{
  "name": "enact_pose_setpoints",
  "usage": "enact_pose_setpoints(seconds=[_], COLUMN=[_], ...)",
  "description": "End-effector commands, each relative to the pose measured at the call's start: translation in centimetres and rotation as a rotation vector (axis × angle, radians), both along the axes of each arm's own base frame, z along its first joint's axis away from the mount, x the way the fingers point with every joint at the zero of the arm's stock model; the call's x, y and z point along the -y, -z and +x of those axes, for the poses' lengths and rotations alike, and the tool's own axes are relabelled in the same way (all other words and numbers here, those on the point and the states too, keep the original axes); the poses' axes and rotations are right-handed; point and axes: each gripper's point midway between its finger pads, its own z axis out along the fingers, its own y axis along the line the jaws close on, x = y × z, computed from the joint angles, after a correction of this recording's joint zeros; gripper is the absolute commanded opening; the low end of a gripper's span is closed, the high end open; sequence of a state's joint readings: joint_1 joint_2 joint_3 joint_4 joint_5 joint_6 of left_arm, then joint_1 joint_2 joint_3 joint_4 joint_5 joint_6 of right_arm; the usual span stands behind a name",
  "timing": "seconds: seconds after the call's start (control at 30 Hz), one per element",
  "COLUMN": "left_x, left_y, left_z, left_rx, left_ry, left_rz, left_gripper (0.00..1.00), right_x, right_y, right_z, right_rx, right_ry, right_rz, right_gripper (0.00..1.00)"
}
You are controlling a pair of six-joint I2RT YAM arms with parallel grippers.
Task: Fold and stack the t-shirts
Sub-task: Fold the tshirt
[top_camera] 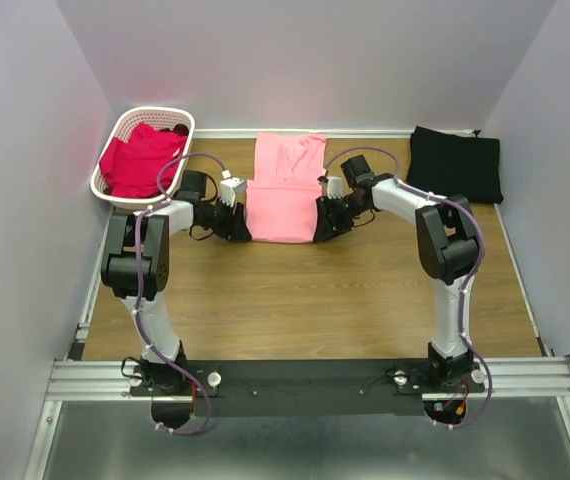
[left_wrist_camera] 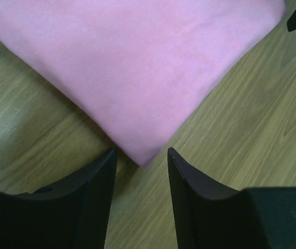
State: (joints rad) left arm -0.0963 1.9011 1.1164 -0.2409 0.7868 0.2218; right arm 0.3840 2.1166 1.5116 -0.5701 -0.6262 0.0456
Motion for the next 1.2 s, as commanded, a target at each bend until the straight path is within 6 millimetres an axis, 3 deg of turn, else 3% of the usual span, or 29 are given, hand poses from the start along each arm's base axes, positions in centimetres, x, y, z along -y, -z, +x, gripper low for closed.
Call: enact_pose_setpoints(seconds=[0.0,0.13,0.17,0.33,0.37,0.4,0.6,0.7,0.9,0.97,1.0,1.1,1.17], left_x=[0.2,0.5,0.6,0.6,0.6,0.5,-0.6,-0.6,-0.3,-0.3,-0.4,-0.4,-0.4], left_y=[0.5,0.4,0.3,0.1,0.1,0.2,1.2,0.4,1.0,1.0,1.1,1.3,1.4], left_z=[-0.9,-1.7,-1.8,-2.1,-2.1,-2.2,-3.7,-4.2,-6.4,-6.4,-6.4,-6.4,-6.4], left_rx=[-0.05,-0.071,-0.065,-0.068,-0.07,-0.076,-0.109,-0.098,-0.15,-0.154,-0.158,-0.166,-0.168], left_ry=[0.012,0.04,0.05,0.056,0.051,0.049,0.047,0.074,0.109,0.11,0.104,0.101,0.101], left_rz=[-0.064,-0.091,-0.094,-0.102,-0.096,-0.093,-0.012,0.003,0.064,0.069,0.074,0.075,0.076], left_gripper=[0.48,0.36,0.28,0.1,0.03,0.0,0.0,0.0,0.0,0.0,0.0,0.0,0.0], right_x=[-0.4,-0.3,-0.2,0.6,0.8,1.0,2.4,3.3,4.2,3.9,3.6,2.5,2.1], right_y=[0.7,0.8,0.8,0.6,0.6,0.7,0.3,0.5,0.2,-0.7,-1.1,-2.3,-2.6], right_z=[-1.0,-1.3,-1.3,-1.2,-1.2,-1.1,-1.5,-3.2,-5.1,-4.9,-4.8,-4.0,-3.4], right_rx=[-0.073,-0.089,-0.086,-0.071,-0.067,-0.061,-0.017,-0.021,-0.039,-0.034,-0.036,-0.042,-0.035], right_ry=[0.002,0.008,0.007,0.016,0.017,0.021,0.009,-0.022,-0.059,-0.044,-0.042,-0.022,-0.023], right_rz=[0.05,0.055,0.055,0.041,0.037,0.028,-0.012,-0.038,-0.053,-0.036,-0.017,0.029,0.048], right_gripper=[0.47,0.34,0.3,0.17,0.13,0.0,0.01,0.01,0.0,0.07,0.21,0.46,0.48])
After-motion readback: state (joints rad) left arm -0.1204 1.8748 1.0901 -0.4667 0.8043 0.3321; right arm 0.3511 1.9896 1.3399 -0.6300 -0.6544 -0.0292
